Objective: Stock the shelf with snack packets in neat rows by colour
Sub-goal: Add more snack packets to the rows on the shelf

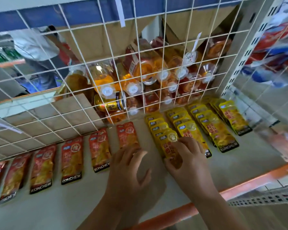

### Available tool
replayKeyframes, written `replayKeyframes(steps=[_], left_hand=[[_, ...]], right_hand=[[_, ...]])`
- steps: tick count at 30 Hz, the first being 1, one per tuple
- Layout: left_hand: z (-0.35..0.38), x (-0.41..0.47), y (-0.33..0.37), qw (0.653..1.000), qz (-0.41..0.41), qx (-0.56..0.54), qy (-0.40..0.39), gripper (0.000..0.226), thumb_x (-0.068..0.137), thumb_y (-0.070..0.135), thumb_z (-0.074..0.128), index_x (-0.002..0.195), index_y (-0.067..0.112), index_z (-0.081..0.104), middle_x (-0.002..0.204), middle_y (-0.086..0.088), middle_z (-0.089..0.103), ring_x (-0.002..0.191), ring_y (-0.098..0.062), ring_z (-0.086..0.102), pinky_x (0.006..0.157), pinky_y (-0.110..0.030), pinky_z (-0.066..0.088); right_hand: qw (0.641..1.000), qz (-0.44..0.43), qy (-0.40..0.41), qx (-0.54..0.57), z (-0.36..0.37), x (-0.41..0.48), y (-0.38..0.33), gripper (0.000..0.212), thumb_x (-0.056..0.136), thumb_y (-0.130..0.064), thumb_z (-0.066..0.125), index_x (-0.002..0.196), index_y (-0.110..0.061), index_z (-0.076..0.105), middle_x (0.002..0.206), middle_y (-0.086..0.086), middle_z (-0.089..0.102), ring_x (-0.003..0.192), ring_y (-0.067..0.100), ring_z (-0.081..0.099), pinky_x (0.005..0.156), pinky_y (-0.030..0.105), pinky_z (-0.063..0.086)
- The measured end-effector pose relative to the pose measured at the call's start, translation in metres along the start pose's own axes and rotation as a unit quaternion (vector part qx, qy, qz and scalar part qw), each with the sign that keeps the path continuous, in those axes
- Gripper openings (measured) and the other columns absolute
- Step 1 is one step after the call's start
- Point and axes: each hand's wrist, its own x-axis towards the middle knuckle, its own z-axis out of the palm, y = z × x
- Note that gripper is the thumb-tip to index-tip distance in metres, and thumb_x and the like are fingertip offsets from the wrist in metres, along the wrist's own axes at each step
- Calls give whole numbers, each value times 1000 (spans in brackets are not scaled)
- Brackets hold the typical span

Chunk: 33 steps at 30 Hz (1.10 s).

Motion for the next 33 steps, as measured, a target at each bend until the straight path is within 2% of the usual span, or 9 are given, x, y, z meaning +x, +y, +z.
replayKeyframes(steps=[5, 9, 13, 18, 22, 28, 33], left_hand=[[14, 14, 15, 1000, 15, -14, 20, 44, 82, 40, 65, 122, 21, 67, 122, 4, 60, 115, -24, 56, 100, -39, 41], [39, 36, 47, 998, 50, -33, 34, 42, 80, 37, 70, 118, 19, 70, 119, 2, 64, 111, -26, 60, 93, -46, 45], [52, 41, 60, 997, 55, -33, 40, 41, 78, 38, 70, 115, 20, 72, 120, 4, 64, 111, -26, 59, 94, -48, 46], [54, 41, 59, 998, 42, -26, 33, 41, 81, 40, 65, 116, 17, 72, 119, 3, 65, 110, -27, 59, 93, -49, 47], [56, 41, 61, 999, 39, -16, 13, 42, 82, 42, 63, 116, 19, 73, 121, 3, 65, 112, -28, 59, 94, -52, 46], [58, 42, 59, 999, 35, -13, 13, 42, 83, 43, 63, 116, 20, 71, 121, 3, 65, 112, -27, 58, 94, -54, 46], [59, 41, 59, 999, 34, -12, 13, 42, 83, 43, 63, 117, 20, 71, 121, 4, 64, 112, -26, 57, 94, -52, 46]], right_hand=[[999, 26, 21, -12, -19, 11, 24, 47, 71, -25, 86, 115, -19, 71, 119, 1, 54, 108, 28, 53, 88, 36, 48], [997, 61, 48, -20, -46, 26, 64, 45, 71, -22, 87, 113, -18, 71, 120, 2, 56, 109, 29, 56, 92, 38, 49], [991, 110, 69, -39, -76, 42, 105, 42, 73, -17, 83, 113, -17, 70, 120, 0, 54, 110, 30, 56, 94, 33, 44], [987, 142, 56, -42, -94, 54, 136, 38, 82, -29, 79, 117, -22, 67, 120, -6, 50, 114, 25, 54, 99, 41, 48], [985, 156, 54, -44, -97, 62, 148, 37, 82, -29, 76, 117, -20, 67, 121, -3, 52, 116, 26, 52, 100, 45, 46], [985, 162, 44, -35, -95, 69, 163, 39, 78, -20, 76, 117, -17, 68, 122, 4, 54, 115, 29, 54, 98, 40, 47], [986, 163, 28, -33, -93, 72, 171, 38, 83, -17, 74, 120, -17, 67, 125, 3, 54, 116, 25, 53, 94, 27, 39]])
